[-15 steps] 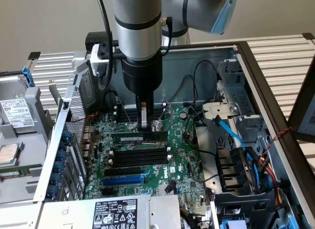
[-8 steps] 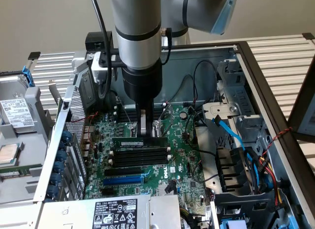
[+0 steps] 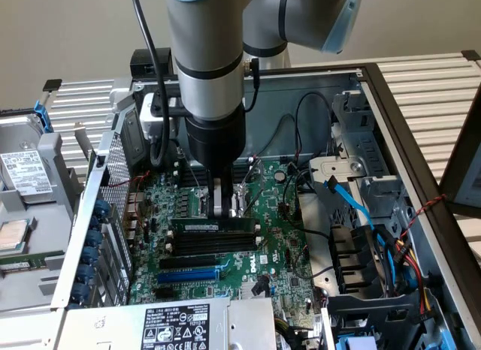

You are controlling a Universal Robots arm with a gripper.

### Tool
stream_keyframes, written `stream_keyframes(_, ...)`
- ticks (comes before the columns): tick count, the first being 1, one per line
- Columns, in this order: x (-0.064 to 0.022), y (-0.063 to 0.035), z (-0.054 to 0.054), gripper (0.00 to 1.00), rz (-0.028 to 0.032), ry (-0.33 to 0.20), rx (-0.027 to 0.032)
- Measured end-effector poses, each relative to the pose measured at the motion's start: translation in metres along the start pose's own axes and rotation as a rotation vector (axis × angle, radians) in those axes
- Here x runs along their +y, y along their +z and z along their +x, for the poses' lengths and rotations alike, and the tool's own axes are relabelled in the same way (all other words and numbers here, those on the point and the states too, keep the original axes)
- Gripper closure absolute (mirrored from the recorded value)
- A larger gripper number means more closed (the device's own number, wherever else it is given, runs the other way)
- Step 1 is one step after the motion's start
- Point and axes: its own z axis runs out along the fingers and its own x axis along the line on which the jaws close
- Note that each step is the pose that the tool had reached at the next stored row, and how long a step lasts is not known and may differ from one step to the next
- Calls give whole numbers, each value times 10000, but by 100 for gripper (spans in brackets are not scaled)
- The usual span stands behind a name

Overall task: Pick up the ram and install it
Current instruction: 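Insert the ram into the slot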

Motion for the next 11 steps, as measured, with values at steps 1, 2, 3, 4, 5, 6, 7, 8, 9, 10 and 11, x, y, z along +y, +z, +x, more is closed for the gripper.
stream_keyframes(1,0,1,1,87,9,-2,4)
stream_keyframes(2,0,1,1,87,11,-2,4)
stream_keyframes(3,1,1,0,87,14,-2,4)
stream_keyframes(4,1,1,0,87,17,-1,4)
stream_keyframes(5,1,2,0,87,19,-1,3)
stream_keyframes(6,2,4,-3,87,24,-1,34)
stream_keyframes(7,2,5,-7,87,16,-2,135)
stream_keyframes(8,2,3,-7,87,-41,-4,265)
stream_keyframes(9,2,4,-7,87,-92,-5,338)
stream_keyframes(10,2,4,-7,87,-104,-6,355)
stream_keyframes(11,2,4,-7,87,-105,-9,355)
